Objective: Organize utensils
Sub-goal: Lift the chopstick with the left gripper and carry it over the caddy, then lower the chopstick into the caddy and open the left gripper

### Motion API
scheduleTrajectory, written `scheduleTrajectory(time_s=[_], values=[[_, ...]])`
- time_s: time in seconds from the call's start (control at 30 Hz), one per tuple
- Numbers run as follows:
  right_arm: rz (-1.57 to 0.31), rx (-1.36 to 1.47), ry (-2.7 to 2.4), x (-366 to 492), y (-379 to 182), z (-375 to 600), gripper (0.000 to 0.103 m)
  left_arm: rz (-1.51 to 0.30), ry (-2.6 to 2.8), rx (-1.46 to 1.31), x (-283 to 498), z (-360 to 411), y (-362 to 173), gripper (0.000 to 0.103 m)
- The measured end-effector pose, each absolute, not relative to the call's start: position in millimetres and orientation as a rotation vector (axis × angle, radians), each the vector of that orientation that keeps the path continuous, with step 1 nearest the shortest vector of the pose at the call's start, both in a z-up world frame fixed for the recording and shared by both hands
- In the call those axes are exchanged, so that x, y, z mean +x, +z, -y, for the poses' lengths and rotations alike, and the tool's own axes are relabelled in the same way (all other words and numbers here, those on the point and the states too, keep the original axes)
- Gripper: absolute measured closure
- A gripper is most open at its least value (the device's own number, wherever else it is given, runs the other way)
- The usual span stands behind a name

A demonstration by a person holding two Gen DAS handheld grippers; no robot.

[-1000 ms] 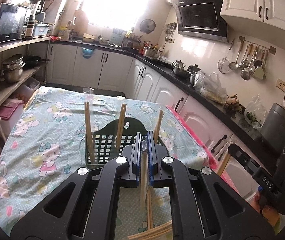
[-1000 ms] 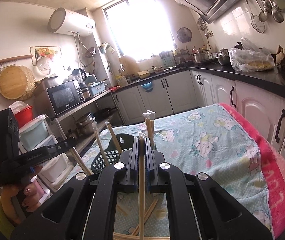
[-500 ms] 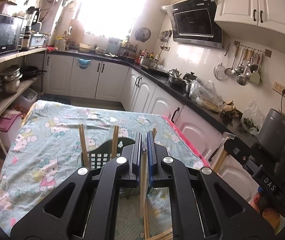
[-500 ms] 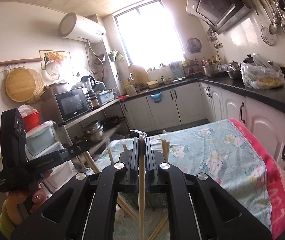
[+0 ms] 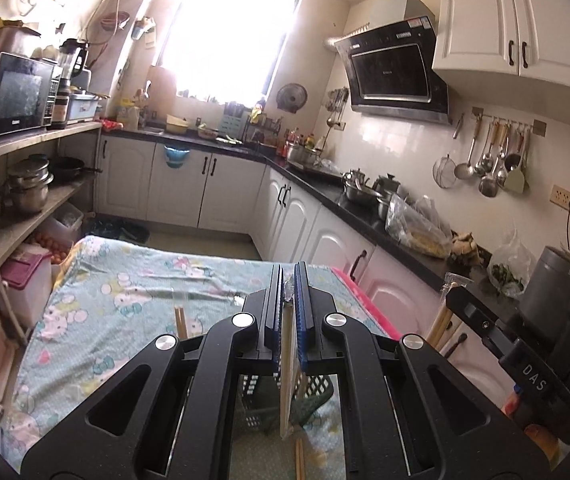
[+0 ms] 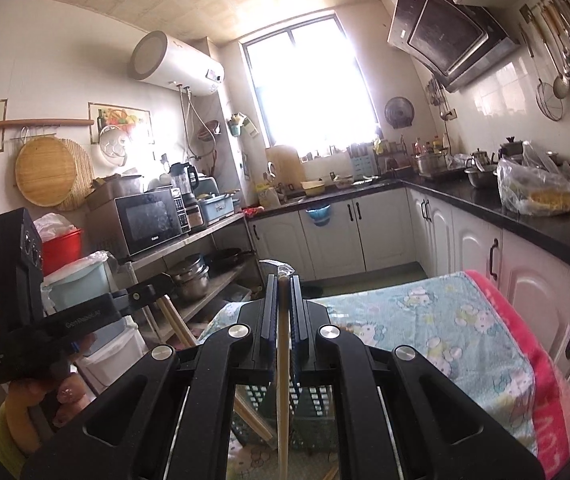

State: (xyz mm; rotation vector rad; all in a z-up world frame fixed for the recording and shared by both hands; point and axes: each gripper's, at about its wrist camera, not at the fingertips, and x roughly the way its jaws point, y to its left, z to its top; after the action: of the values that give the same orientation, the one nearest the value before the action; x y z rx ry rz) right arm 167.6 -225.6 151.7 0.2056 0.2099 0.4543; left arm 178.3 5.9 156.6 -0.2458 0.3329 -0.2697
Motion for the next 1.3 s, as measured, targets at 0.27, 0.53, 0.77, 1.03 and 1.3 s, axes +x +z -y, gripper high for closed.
scheduleTrajectory(time_s=[0.27,0.53,0.77,1.03,1.3], values=[[-0.181,0.192,0.453,181.9,165.7,215.8,0.097,-0.296,-0.241,-0.264,184.7,-18.5,173.4,0.1],[-0.151,0.187,0.447,198.6,175.6,206.0,0.097,-0.282,-0.189,-0.272,194.1,-33.3,175.8,0.1],[-0.119,0.175,0.434,208.1,184.3,200.6,0.097,-0.26,-0.133,-0.248,197.2,-41.7,178.8,0.1],[-0.108,0.165,0.403,223.0,180.7,197.3,0.097,-0.251,-0.104,-0.233,204.5,-44.0,179.3,0.1],[-0.132,0.165,0.379,238.2,163.1,198.0,0.097,-0.272,-0.101,-0.224,214.4,-38.5,166.6,0.1]])
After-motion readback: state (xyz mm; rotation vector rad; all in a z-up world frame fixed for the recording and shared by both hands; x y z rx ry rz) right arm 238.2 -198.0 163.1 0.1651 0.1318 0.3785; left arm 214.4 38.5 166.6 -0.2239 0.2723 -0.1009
